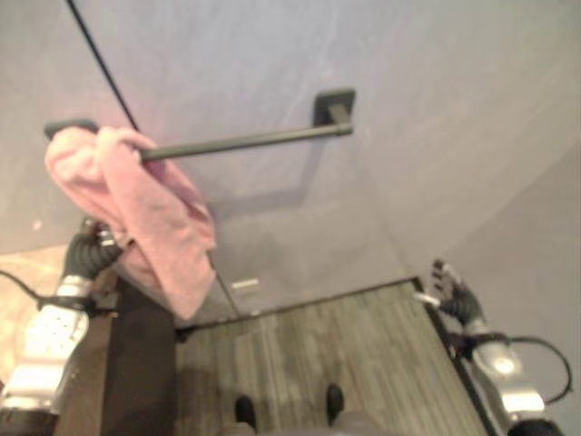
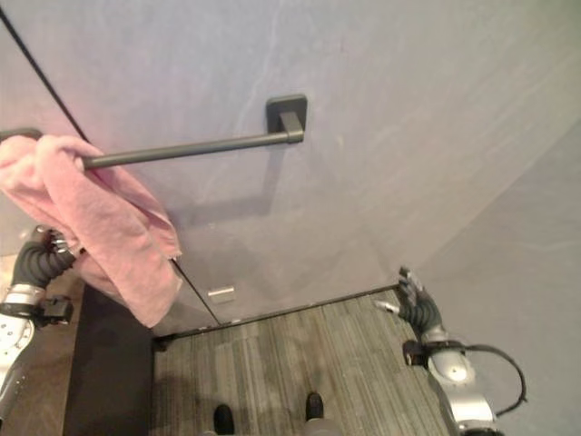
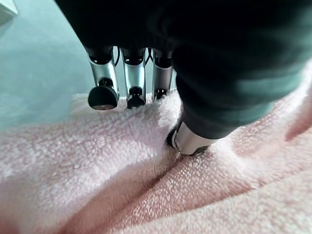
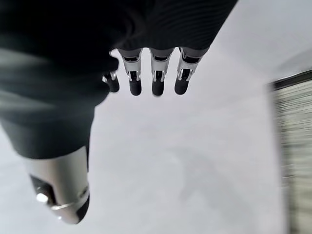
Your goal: Put brush and paste in cup on sink, flatten towel.
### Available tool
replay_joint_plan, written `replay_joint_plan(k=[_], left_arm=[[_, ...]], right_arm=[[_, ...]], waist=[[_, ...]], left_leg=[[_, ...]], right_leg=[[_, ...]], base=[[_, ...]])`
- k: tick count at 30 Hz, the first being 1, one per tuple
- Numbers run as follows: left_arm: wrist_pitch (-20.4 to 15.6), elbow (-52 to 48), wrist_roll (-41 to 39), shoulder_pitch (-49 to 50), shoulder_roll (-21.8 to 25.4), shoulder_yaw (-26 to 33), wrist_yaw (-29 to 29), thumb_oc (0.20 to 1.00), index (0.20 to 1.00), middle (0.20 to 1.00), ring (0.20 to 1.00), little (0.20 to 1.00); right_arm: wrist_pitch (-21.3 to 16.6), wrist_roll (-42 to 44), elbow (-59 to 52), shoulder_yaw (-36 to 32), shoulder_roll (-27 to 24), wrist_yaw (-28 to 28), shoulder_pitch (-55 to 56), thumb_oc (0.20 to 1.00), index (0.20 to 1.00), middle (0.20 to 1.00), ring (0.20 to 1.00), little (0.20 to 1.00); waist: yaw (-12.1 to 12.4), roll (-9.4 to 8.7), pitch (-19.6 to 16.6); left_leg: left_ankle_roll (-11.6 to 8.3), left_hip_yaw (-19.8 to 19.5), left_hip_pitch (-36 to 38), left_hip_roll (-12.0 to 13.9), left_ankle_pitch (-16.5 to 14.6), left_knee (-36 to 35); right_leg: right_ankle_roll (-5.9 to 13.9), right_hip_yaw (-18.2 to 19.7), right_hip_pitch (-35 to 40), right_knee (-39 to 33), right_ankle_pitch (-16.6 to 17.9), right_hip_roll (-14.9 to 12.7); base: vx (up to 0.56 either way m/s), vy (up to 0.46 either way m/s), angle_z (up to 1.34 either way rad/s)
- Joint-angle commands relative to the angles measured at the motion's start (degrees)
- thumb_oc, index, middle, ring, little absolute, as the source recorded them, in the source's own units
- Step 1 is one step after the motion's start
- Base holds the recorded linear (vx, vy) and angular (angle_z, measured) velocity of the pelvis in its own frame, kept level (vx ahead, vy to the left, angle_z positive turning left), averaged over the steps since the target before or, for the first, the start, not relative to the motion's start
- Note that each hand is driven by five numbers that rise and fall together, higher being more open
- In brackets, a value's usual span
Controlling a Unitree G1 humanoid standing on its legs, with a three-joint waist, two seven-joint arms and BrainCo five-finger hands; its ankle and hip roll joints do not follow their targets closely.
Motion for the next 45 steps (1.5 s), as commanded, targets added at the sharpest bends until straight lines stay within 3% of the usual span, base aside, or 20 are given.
replay_joint_plan(k=[1,6,12,25,35,40,45], left_arm=[[-2.4,-0.7,0.6,-4.2,1.9,0.1,0.0,0.2,0.2,0.2,0.2,0.2],[-2.2,-1.0,-0.7,-6.1,2.8,-1.7,-0.1,0.2,0.2,0.2,0.2,0.2],[-2.5,-2.7,-2.3,-8.5,4.1,-3.7,0.2,0.2,0.2,0.2,0.2,0.2],[-3.9,-3.4,-5.4,-14.9,7.6,-6.5,2.4,0.2,0.2,0.2,0.2,0.2],[-4.4,-2.9,-5.5,-17.7,8.0,-6.7,4.0,0.2,0.2,0.2,0.2,0.2],[-4.4,-2.6,-5.3,-18.7,8.1,-6.9,4.4,0.2,0.2,0.2,0.2,0.2],[-4.0,-3.0,-5.3,-18.5,8.9,-7.1,3.9,0.2,0.2,0.2,0.2,0.2]], right_arm=[[-1.0,2.3,-2.9,5.8,-3.3,2.0,-8.3,1.0,1.0,1.0,1.0,1.0],[0.5,3.2,-3.6,16.6,-2.4,3.2,-20.8,1.0,1.0,1.0,1.0,1.0],[1.7,-0.1,1.2,25.0,2.6,0.5,-35.7,1.0,1.0,1.0,1.0,1.0],[3.4,-0.1,14.8,32.2,9.5,-4.4,-55.7,1.0,1.0,1.0,1.0,1.0],[4.2,2.6,17.2,34.6,14.1,-4.1,-63.0,1.0,1.0,1.0,1.0,1.0],[4.6,6.1,18.4,36.3,16.9,-3.3,-66.0,1.0,1.0,1.0,1.0,1.0],[4.6,18.4,16.8,37.6,18.8,-0.9,-66.8,1.0,1.0,1.0,1.0,1.0]], waist=[[1.0,-1.0,-1.7],[2.8,-1.35,-1.3],[4.9,-1.64,-0.4],[7.8,-2.22,2.3],[8.7,-2.87,2.3],[8.8,-3.44,2.3],[9.0,-4.2,1.9]], left_leg=[[-0.3,-0.6,3.5,1.1,-3.6,0.9],[-0.31,-0.9,3.3,1.0,-3.3,0.9],[-0.2,-1.6,1.9,0.8,-2.6,0.9],[-0.25,-4.6,-4.1,0.1,-0.2,0.9],[-0.34,-5.5,-5.9,0.1,0.5,0.9],[-0.39,-5.5,-5.8,0.2,0.4,0.9],[-0.56,-5.4,-5.1,0.4,0.2,0.9]], right_leg=[[3.83,0.5,1.0,0.2,2.7,-3.7],[3.63,0.0,1.2,0.2,2.9,-3.9],[3.53,-0.5,0.6,0.2,3.4,-4.2],[3.22,-2.5,-3.0,0.2,4.9,-4.3],[3.11,-3.2,-4.2,0.2,5.1,-4.3],[2.99,-3.2,-4.1,0.2,5.1,-4.2],[2.89,-3.3,-3.4,0.2,4.8,-4.1]], base=[[-0.03,0.005,-0.05],[-0.04,0.002,-0.02],[-0.05,0.006,0.06],[-0.06,0.002,0.13],[0.0,0.0,0.04],[0.01,-0.001,0.03],[0.0,0.0,0.0]])
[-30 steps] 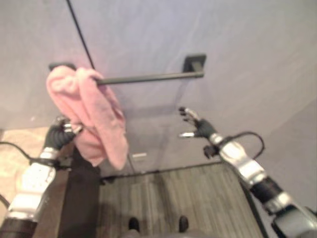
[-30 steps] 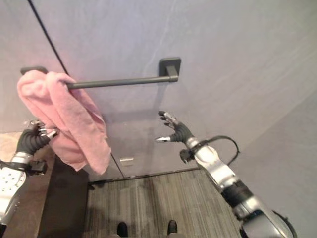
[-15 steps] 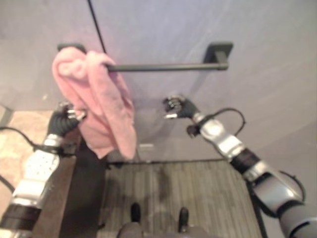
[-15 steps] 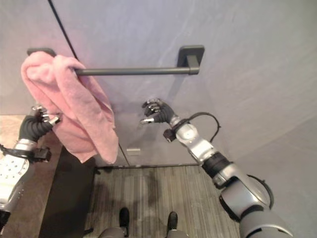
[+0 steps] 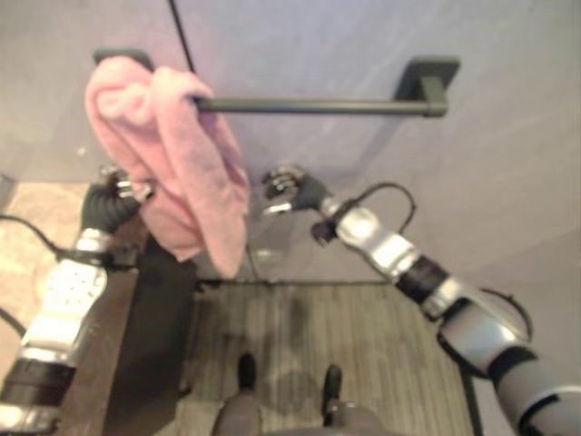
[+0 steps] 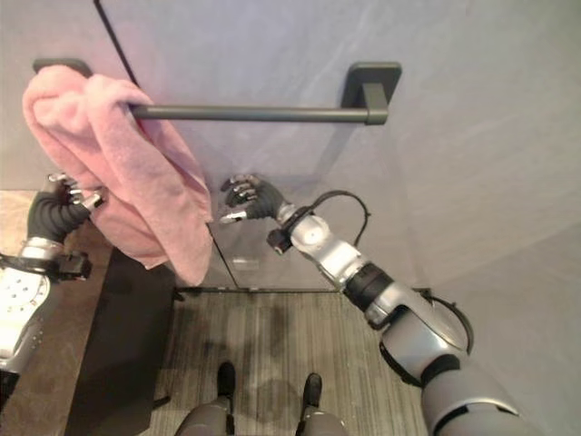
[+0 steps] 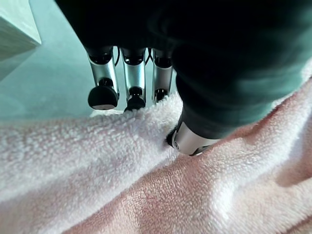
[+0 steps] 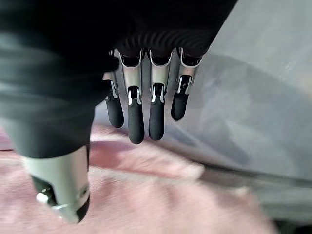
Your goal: Put brush and paste in cup on sink, flatten towel.
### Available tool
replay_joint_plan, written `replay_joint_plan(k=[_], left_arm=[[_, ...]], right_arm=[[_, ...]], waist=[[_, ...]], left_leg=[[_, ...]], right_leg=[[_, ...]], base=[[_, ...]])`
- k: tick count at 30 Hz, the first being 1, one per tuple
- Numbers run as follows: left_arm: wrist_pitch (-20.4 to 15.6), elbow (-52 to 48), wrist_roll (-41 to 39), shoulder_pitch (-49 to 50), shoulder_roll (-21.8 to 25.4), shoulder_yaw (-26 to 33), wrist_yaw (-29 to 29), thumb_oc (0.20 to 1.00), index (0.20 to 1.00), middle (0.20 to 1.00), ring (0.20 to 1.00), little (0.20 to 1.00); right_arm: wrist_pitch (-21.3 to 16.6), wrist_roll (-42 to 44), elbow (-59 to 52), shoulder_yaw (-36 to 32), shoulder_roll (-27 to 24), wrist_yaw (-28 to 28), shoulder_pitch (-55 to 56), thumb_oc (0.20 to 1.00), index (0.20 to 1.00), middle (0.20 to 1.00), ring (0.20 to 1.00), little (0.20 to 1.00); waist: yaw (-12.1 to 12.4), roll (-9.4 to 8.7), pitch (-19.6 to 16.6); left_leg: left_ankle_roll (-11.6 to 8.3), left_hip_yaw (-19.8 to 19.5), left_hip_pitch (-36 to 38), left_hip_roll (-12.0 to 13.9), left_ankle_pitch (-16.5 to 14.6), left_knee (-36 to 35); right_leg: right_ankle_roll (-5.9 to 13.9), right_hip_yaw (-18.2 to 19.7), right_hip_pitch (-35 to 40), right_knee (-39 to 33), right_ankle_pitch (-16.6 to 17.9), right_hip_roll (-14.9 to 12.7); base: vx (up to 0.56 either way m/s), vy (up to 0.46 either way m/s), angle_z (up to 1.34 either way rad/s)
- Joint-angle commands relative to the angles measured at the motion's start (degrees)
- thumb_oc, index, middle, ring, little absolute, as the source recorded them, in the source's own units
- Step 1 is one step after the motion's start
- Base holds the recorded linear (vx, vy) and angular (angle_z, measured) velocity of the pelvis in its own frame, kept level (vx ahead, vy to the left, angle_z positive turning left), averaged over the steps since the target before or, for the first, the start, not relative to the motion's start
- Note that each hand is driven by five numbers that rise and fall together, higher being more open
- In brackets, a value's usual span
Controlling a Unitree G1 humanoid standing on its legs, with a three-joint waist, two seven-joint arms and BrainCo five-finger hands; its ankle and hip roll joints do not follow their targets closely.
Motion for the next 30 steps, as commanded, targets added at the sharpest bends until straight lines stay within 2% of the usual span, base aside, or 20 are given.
replay_joint_plan(k=[1,4,13,20,30], left_arm=[[-3.8,-2.0,-0.6,-3.7,6.4,-0.4,1.4,0.2,0.2,0.2,0.2,0.2],[-2.9,-1.0,-1.1,-3.9,6.8,-1.6,0.7,0.2,0.2,0.2,0.2,0.2],[-0.7,0.8,-0.4,-4.4,7.2,-4.3,-1.2,0.2,0.2,0.2,0.2,0.2],[-0.2,1.3,-0.5,-4.6,7.0,-5.2,-1.5,0.2,0.2,0.2,0.2,0.2],[0.0,1.0,-0.9,-4.7,7.0,-5.6,-1.2,0.2,0.2,0.2,0.2,0.2]], right_arm=[[-3.0,8.4,0.7,0.0,2.8,0.5,-9.8,1.0,1.0,1.0,1.0,1.0],[-1.6,16.5,-2.7,2.1,1.5,2.9,-8.3,1.0,1.0,1.0,1.0,1.0],[0.2,22.5,-9.7,4.3,-4.9,5.1,-5.9,1.0,1.0,1.0,1.0,1.0],[0.5,21.7,-10.9,4.8,-4.9,5.3,-5.7,1.0,1.0,1.0,1.0,1.0],[0.4,20.3,-6.5,4.9,-0.6,4.1,-7.2,1.0,1.0,1.0,1.0,1.0]], waist=[[1.4,-3.84,-1.7],[1.3,-4.78,-2.5],[1.2,-6.01,-4.2],[1.3,-6.31,-4.8],[1.5,-6.66,-4.6]], left_leg=[[0.39,0.1,2.3,-0.7,-2.7,0.7],[0.39,0.1,3.5,-0.6,-3.2,0.7],[0.56,0.4,6.4,-0.7,-4.4,0.7],[0.7,1.1,7.3,-0.6,-4.7,0.7],[0.89,1.4,6.9,-0.7,-4.6,0.7]], right_leg=[[3.7,2.0,0.7,-0.1,4.2,-5.4],[3.67,1.6,2.2,-0.1,4.0,-5.4],[3.92,1.0,5.2,-0.1,3.4,-5.6],[4.01,1.5,5.5,-0.1,3.4,-5.6],[4.06,2.0,4.6,-0.1,3.9,-5.6]], base=[[0.0,0.0,0.0],[0.04,-0.007,0.01],[0.03,0.005,0.08],[-0.01,0.009,-0.03],[-0.01,0.007,-0.05]])
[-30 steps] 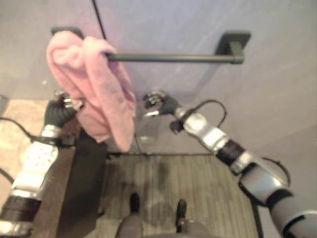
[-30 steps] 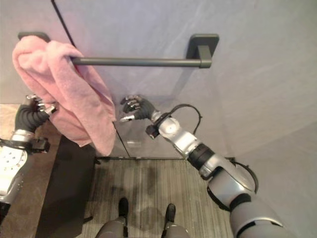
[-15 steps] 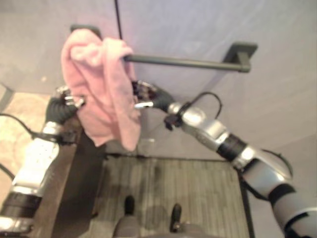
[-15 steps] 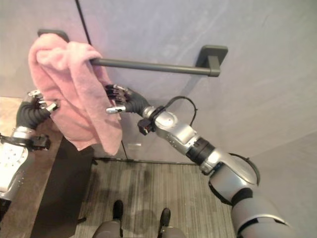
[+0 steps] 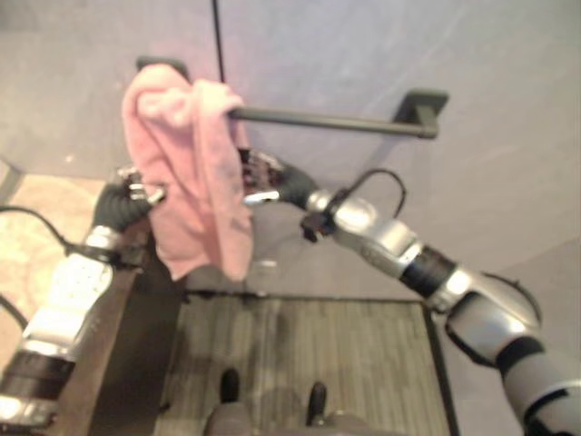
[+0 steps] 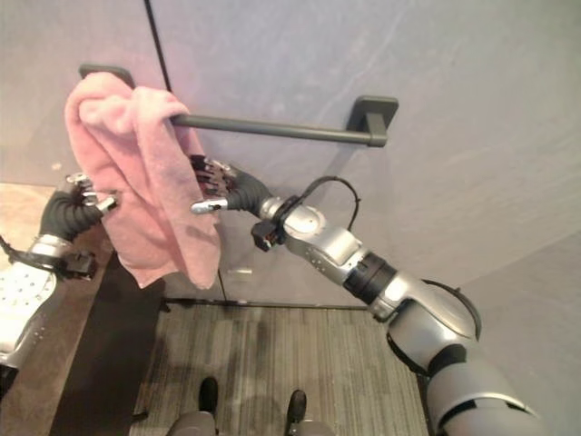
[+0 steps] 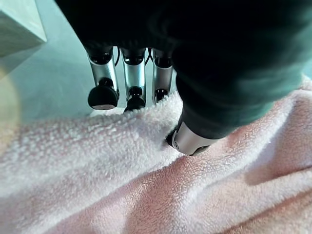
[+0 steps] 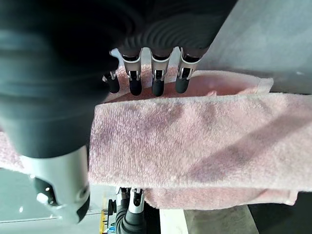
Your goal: Put brush and paste in cup on sink, flatten towel.
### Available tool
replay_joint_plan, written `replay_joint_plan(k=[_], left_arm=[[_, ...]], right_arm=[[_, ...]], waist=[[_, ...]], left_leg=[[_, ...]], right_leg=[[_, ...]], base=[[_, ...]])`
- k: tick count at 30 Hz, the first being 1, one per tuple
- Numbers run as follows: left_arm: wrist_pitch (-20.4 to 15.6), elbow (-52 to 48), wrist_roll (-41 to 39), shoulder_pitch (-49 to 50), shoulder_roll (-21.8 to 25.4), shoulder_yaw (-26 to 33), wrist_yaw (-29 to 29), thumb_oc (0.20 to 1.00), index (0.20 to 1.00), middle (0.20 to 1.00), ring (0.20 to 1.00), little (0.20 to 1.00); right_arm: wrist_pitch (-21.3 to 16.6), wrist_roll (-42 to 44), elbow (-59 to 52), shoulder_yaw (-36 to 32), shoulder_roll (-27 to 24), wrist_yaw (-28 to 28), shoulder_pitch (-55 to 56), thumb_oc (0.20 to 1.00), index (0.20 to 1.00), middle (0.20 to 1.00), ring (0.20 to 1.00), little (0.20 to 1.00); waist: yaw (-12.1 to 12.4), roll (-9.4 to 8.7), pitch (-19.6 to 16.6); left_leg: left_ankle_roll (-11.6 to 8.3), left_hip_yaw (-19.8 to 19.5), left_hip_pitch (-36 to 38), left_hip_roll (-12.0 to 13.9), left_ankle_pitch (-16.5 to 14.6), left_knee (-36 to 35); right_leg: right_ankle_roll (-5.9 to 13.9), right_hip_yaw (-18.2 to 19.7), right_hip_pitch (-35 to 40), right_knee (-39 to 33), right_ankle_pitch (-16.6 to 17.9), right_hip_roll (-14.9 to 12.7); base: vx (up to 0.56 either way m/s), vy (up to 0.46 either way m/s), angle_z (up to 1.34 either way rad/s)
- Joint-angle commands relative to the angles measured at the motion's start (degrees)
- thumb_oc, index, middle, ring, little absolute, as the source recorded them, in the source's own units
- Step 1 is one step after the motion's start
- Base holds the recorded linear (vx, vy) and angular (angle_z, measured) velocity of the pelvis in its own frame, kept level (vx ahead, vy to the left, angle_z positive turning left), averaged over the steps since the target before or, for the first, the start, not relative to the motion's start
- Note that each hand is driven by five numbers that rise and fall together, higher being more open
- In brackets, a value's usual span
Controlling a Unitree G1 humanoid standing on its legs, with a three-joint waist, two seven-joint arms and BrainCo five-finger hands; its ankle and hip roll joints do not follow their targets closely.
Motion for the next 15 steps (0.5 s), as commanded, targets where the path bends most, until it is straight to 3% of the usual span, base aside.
replay_joint_plan(k=[1,15], left_arm=[[-2.1,-0.1,-0.9,-3.0,4.6,-1.3,0.7,0.2,0.2,0.2,0.2,0.2],[-2.5,-0.2,-1.0,-4.3,4.9,-1.1,1.7,0.2,0.2,0.2,0.2,0.2]], right_arm=[[-2.6,-0.5,3.6,1.0,4.0,-0.6,-5.2,1.0,1.0,1.0,1.0,1.0],[-2.6,-4.2,7.1,0.4,7.8,-1.8,-7.9,1.0,1.0,1.0,1.0,1.0]], waist=[[1.4,-2.29,-3.5],[2.4,-3.45,-3.1]], left_leg=[[1.02,1.4,2.5,-0.8,-4.5,0.7],[1.53,0.5,1.3,-1.5,-4.5,0.7]], right_leg=[[4.34,1.4,0.1,-0.1,4.4,-5.5],[4.68,0.8,-0.1,-0.1,5.2,-5.9]], base=[[0.0,0.0,0.0],[0.0,0.002,0.01]])
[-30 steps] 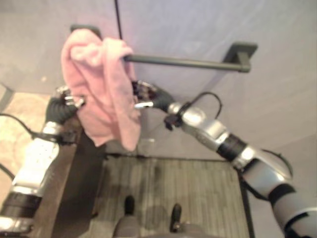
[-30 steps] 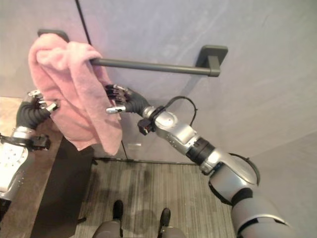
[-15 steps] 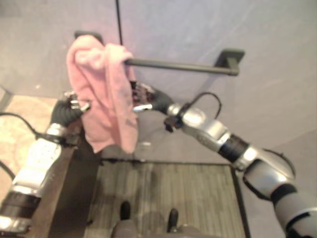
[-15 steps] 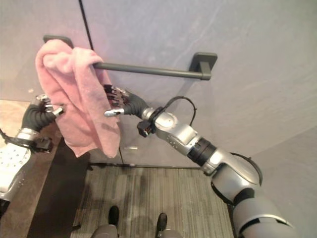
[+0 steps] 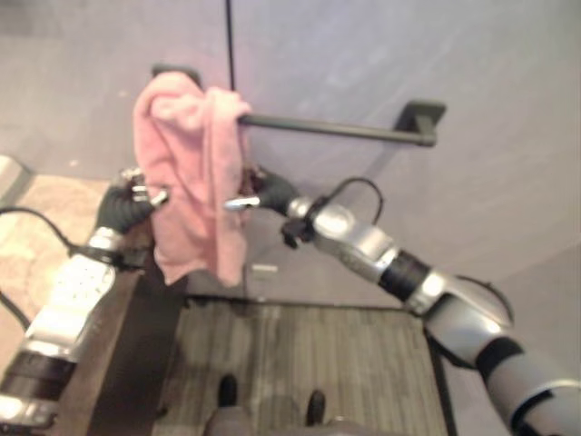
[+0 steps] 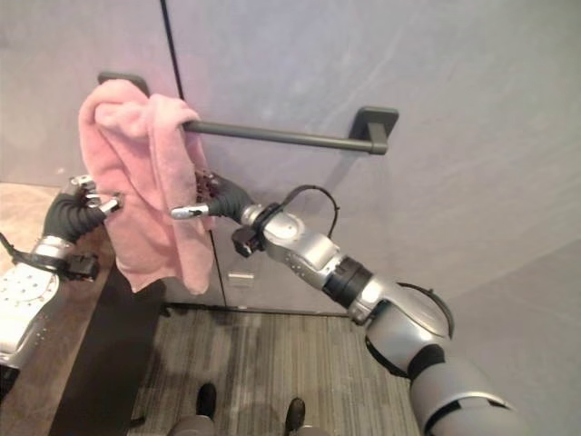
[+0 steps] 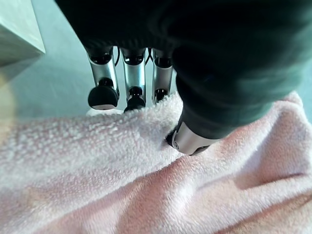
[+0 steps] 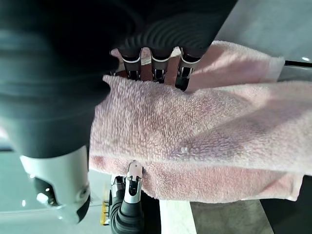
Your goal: Put brush and paste in cup on sink, flatten towel.
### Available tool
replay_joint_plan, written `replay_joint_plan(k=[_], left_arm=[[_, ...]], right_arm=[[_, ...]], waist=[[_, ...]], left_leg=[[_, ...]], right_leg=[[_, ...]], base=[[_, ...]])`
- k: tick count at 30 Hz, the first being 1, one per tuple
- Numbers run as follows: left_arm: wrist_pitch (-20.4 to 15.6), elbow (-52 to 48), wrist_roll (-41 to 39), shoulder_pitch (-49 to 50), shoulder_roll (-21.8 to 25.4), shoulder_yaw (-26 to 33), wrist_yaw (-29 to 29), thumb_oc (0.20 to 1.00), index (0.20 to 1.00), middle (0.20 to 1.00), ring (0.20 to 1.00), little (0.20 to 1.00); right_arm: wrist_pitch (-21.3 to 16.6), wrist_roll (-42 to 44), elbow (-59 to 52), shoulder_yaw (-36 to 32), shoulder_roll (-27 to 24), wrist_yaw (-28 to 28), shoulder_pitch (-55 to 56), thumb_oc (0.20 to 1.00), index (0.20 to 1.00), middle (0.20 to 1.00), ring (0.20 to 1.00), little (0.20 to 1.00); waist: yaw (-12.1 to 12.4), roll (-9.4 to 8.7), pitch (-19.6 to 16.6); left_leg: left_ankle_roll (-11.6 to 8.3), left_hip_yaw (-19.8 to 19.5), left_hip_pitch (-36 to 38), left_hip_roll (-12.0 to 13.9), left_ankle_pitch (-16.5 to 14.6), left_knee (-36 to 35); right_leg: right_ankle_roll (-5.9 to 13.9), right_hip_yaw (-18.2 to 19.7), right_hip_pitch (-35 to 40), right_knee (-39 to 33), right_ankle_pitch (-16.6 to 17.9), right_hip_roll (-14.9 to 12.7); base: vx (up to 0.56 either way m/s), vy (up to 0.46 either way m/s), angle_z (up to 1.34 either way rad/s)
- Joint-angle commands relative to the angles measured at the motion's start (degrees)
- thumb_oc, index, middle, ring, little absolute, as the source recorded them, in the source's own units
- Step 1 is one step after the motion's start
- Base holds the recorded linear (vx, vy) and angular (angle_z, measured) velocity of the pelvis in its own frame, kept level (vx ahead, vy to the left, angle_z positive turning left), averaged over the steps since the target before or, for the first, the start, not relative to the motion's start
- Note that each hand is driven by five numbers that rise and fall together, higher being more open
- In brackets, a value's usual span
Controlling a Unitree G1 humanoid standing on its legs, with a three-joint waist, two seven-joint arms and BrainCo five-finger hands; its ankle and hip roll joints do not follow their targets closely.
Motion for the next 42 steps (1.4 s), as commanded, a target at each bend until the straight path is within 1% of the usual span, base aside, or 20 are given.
replay_joint_plan(k=[1,7,8,9,10,11,12,13,14,15,21,29,32,34,36,37,39,40,41,42], left_arm=[[-2.6,-0.2,-0.9,-4.3,4.9,-0.7,1.2,0.2,0.2,0.2,0.2,0.2],[-2.8,-0.4,-1.1,-4.5,4.7,-0.6,1.5,0.2,0.2,0.2,0.2,0.2],[-2.8,-0.4,-1.1,-4.5,4.7,-0.6,1.5,0.2,0.2,0.2,0.2,0.2],[-2.8,-0.4,-1.2,-4.7,4.6,-0.7,1.6,0.2,0.2,0.2,0.2,0.2],[-2.9,-0.4,-1.2,-4.9,4.6,-0.8,1.8,0.2,0.2,0.2,0.2,0.2],[-3.0,-0.4,-1.1,-5.0,4.6,-0.8,1.9,0.2,0.2,0.2,0.2,0.2],[-2.9,-0.4,-1.1,-5.0,4.5,-0.8,1.9,0.2,0.2,0.2,0.2,0.2],[-2.9,-0.4,-1.1,-5.0,4.5,-0.8,1.9,0.2,0.2,0.2,0.2,0.2],[-2.9,-0.5,-1.1,-5.1,4.5,-0.9,2.0,0.2,0.2,0.2,0.2,0.2],[-2.9,-0.5,-1.1,-5.1,4.5,-1.0,2.0,0.2,0.2,0.2,0.2,0.2],[-2.9,-0.7,-1.0,-5.0,4.3,-0.9,2.2,0.2,0.2,0.2,0.2,0.2],[-2.9,-1.3,-1.0,-4.3,3.6,-0.7,2.3,0.2,0.2,0.2,0.2,0.2],[-3.5,-3.6,-0.6,-4.3,3.5,0.6,2.8,0.2,0.2,0.2,0.2,0.2],[-3.7,-4.4,-0.7,-4.0,3.3,1.2,2.9,0.2,0.2,0.2,0.2,0.2],[-4.5,-5.7,-2.2,-3.0,1.2,2.4,3.2,0.2,0.2,0.2,0.2,0.2],[-3.8,-4.5,-2.6,-2.7,-0.8,1.1,3.0,0.2,0.2,0.2,0.2,0.2],[-2.6,-3.2,0.2,-3.5,-0.1,-0.7,2.4,0.2,0.2,0.2,0.2,0.2],[-2.6,-3.1,0.2,-3.7,-0.1,-0.9,2.4,0.2,0.2,0.2,0.2,0.2],[-2.6,-3.3,1.0,-4.4,0.1,-1.3,2.7,0.2,0.2,0.2,0.2,0.2],[-3.8,-5.9,-1.9,-4.1,-0.5,-0.4,2.2,0.2,0.2,0.2,0.2,0.2]], right_arm=[[-2.6,-1.9,2.7,0.2,1.8,-0.4,-7.2,1.0,1.0,1.0,1.0,1.0],[-2.5,-5.0,5.2,-0.7,2.4,-1.1,-8.0,1.0,1.0,1.0,1.0,1.0],[-2.5,-5.0,5.2,-0.7,2.4,-1.1,-8.0,0.912,0.912,0.912,0.912,0.912],[-2.6,-5.4,5.8,-0.9,2.7,-1.5,-8.1,0.661,0.661,0.661,0.661,0.661],[-2.6,-5.7,6.4,-1.2,3.2,-1.7,-8.3,0.551,0.551,0.551,0.551,0.551],[-2.7,-5.8,6.6,-1.3,3.4,-1.9,-8.3,0.482,0.482,0.482,0.482,0.482],[-2.8,-6.1,6.8,-1.5,3.4,-2.0,-8.4,0.31,0.31,0.31,0.31,0.31],[-2.8,-6.1,6.8,-1.5,3.4,-2.0,-8.4,0.31,0.31,0.31,0.31,0.31],[-2.8,-6.3,6.9,-1.6,3.5,-2.1,-8.4,0.216,0.216,0.216,0.216,0.216],[-2.8,-6.3,6.9,-1.6,3.5,-2.1,-8.4,0.2,0.2,0.2,0.2,0.2],[-2.9,-6.5,5.8,-1.7,2.9,-2.1,-7.8,0.2,0.2,0.2,0.2,0.2],[-3.4,-6.3,2.9,-2.1,0.2,-2.0,-7.4,0.2,0.2,0.2,0.2,0.2],[-4.7,-6.5,-1.5,-3.5,-3.1,-2.7,-7.3,0.2,0.2,0.2,0.2,0.2],[-5.2,-6.5,-2.9,-4.3,-4.1,-2.9,-7.1,0.2,0.2,0.2,0.2,0.2],[-5.9,-5.1,-5.0,-6.1,-5.2,-2.7,-5.0,0.2,0.2,0.2,0.2,0.2],[-5.0,-5.2,-5.1,-6.3,-5.9,-2.2,-2.7,0.2,0.2,0.2,0.2,0.2],[-3.9,-7.5,-6.0,-5.4,-8.8,-2.2,-2.8,0.2,0.2,0.2,0.2,0.2],[-3.9,-7.6,-6.1,-5.5,-8.9,-2.2,-2.8,0.2,0.2,0.2,0.2,0.2],[-4.3,-7.6,-7.3,-7.0,-10.4,-3.0,-2.1,0.2,0.2,0.2,0.2,0.2],[-6.0,-6.0,-9.6,-9.7,-11.7,-3.2,-0.6,0.2,0.2,0.2,0.2,0.2]], waist=[[1.2,-2.84,-1.3],[1.8,-3.11,-0.9],[1.8,-3.12,-1.0],[1.9,-3.15,-0.9],[1.9,-3.12,-0.8],[1.9,-3.1,-0.8],[1.9,-3.07,-0.8],[1.8,-3.07,-0.8],[1.8,-3.04,-0.7],[1.8,-3.04,-0.7],[1.4,-3.05,-0.5],[0.5,-2.87,-0.5],[-0.2,-2.64,-0.6],[-0.4,-2.61,-0.6],[-0.8,-2.71,-0.7],[-1.4,-2.71,-0.9],[-1.8,-2.39,-1.1],[-1.7,-2.36,-1.0],[-2.0,-2.11,-1.2],[-2.4,-2.01,-1.5]], left_leg=[[1.55,0.7,1.7,-1.6,-4.5,0.7],[1.82,0.0,1.1,-2.0,-4.4,0.7],[1.83,0.0,1.1,-2.1,-4.4,0.7],[1.86,-0.1,0.9,-2.1,-4.4,0.7],[1.91,-0.2,0.7,-2.2,-4.4,0.7],[1.95,-0.3,0.6,-2.3,-4.4,0.7],[1.98,-0.3,0.5,-2.3,-4.4,0.7],[1.98,-0.4,0.5,-2.3,-4.4,0.7],[2.03,-0.5,0.5,-2.4,-4.3,0.7],[2.03,-0.5,0.5,-2.4,-4.3,0.7],[2.18,-0.6,0.5,-2.6,-4.5,0.7],[2.21,0.0,1.3,-2.5,-4.7,0.7],[2.23,0.4,1.7,-2.4,-4.9,0.7],[2.23,0.5,1.9,-2.3,-5.0,0.7],[2.27,0.8,2.1,-2.2,-5.2,0.7],[2.31,1.3,2.4,-2.1,-5.3,0.7],[2.32,1.7,2.8,-2.0,-5.4,0.7],[2.31,1.8,2.9,-2.0,-5.4,0.7],[2.31,1.9,3.1,-2.0,-5.4,0.7],[2.35,2.2,3.5,-1.9,-5.6,0.7]], right_leg=[[4.7,1.1,0.0,-0.1,5.2,-5.9],[4.83,0.6,-0.1,-0.1,5.5,-6.2],[4.83,0.6,-0.1,-0.1,5.5,-6.2],[4.89,0.4,-0.1,-0.1,5.6,-6.3],[4.9,0.3,-0.2,-0.1,5.7,-6.4],[4.91,0.3,-0.2,-0.1,5.7,-6.4],[4.92,0.3,-0.2,-0.1,5.8,-6.5],[4.92,0.3,-0.2,-0.1,5.8,-6.5],[4.91,0.2,-0.2,-0.1,5.8,-6.6],[4.91,0.2,-0.2,-0.1,5.8,-6.6],[4.91,0.2,-0.2,-0.1,5.9,-6.7],[4.81,0.9,-0.2,-0.1,5.7,-6.5],[4.86,1.2,-0.1,-0.1,5.7,-6.5],[4.87,1.3,-0.1,-0.1,5.7,-6.5],[4.96,1.5,-0.1,-0.1,5.6,-6.6],[4.93,1.7,0.0,-0.1,5.7,-6.6],[4.88,2.1,0.0,-0.1,5.7,-6.6],[4.88,2.1,0.0,-0.1,5.6,-6.6],[4.92,2.2,0.2,-0.1,5.6,-6.6],[4.98,2.3,0.3,-0.1,5.6,-6.5]], base=[[0.0,0.017,0.06],[0.0,0.015,0.06],[0.0,0.02,0.07],[0.0,0.017,0.06],[0.01,0.023,0.06],[0.01,0.024,0.06],[0.01,0.014,0.04],[0.0,0.0,0.0],[0.0,0.0,0.0],[0.0,0.0,0.0],[0.0,0.0,0.0],[0.0,0.0,0.0],[0.0,0.0,0.0],[0.0,0.003,-0.04],[0.0,-0.001,-0.06],[-0.01,0.001,-0.1],[0.0,0.007,-0.14],[0.01,0.004,-0.08],[0.01,0.006,-0.08],[0.01,0.006,-0.08]])
